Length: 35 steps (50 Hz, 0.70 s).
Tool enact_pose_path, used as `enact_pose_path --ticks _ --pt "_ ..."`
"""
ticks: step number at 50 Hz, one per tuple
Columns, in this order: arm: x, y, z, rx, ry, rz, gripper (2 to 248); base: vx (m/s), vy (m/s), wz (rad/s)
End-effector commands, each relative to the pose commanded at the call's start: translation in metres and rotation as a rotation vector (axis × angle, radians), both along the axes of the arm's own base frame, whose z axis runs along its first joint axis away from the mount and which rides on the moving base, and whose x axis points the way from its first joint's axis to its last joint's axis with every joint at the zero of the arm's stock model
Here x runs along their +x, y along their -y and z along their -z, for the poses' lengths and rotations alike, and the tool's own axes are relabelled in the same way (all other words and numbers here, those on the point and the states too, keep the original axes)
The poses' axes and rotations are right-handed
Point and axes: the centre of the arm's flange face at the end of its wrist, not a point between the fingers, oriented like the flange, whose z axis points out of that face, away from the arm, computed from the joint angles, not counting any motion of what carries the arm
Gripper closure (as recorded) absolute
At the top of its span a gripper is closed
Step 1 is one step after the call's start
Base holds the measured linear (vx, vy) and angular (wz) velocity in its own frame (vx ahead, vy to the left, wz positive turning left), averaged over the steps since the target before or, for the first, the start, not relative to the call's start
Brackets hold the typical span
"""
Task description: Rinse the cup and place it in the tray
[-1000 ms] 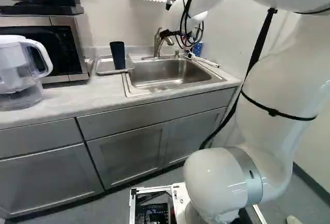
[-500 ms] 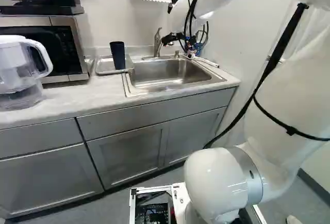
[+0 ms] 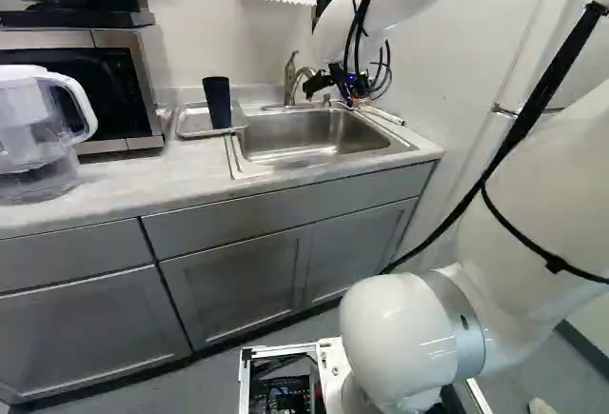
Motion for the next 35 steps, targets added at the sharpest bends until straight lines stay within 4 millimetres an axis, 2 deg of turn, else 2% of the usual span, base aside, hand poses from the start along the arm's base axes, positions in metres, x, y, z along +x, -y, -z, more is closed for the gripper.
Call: enact_pose_path --ticks 35 --pt "-0.014 0.005 0.012 -0.024 -0.207 0.056 3 0.0 0.0 0.0"
